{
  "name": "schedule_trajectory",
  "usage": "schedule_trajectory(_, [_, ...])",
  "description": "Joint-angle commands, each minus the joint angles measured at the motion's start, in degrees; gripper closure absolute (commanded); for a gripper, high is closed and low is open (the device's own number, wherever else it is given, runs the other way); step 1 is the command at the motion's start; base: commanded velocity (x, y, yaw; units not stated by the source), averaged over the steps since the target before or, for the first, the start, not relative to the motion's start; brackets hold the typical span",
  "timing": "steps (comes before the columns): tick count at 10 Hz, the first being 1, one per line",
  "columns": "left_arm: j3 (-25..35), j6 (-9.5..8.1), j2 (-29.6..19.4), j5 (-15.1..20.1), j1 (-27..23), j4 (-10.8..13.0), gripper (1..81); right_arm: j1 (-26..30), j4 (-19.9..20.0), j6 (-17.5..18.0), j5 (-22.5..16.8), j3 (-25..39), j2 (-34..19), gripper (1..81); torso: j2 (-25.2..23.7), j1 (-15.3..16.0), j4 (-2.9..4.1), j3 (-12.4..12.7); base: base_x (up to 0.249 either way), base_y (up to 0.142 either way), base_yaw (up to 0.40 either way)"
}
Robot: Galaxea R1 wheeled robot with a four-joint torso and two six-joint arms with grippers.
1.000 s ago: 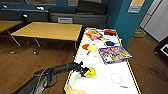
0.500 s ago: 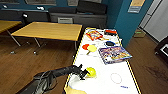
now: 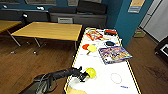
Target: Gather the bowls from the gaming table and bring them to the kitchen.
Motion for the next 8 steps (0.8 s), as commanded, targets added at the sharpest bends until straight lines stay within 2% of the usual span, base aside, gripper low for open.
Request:
schedule_trajectory(1, [1.1, 0.17, 0.6, 2.6, -7.3, 0.1, 1.0, 1.5, -1.1, 0.3, -2.8, 0.5, -2.7, 81.1, 0.0, 0.0, 0.00, 0.0, 0.000, 0.000, 0.000])
schedule_trajectory(6, [2.1, -0.01, 0.6, 3.0, -7.1, 0.1, 1.0, 1.7, -1.1, 0.5, -2.8, 0.1, -2.4, 81.1, 0.0, 0.0, 0.00, 0.0, 0.000, 0.000, 0.000])
schedule_trajectory(7, [2.2, -0.01, 0.6, 3.4, -7.1, 0.2, 81.1, 1.8, -1.1, 0.5, -2.8, -0.1, -2.3, 81.1, 0.0, 0.0, 0.00, 0.0, 0.000, 0.000, 0.000])
schedule_trajectory(8, [2.5, -0.10, 0.5, 3.7, -7.2, 1.8, 81.1, 1.8, -1.0, 0.6, -2.8, -0.1, -2.3, 81.1, 0.0, 0.0, 0.00, 0.0, 0.000, 0.000, 0.000])
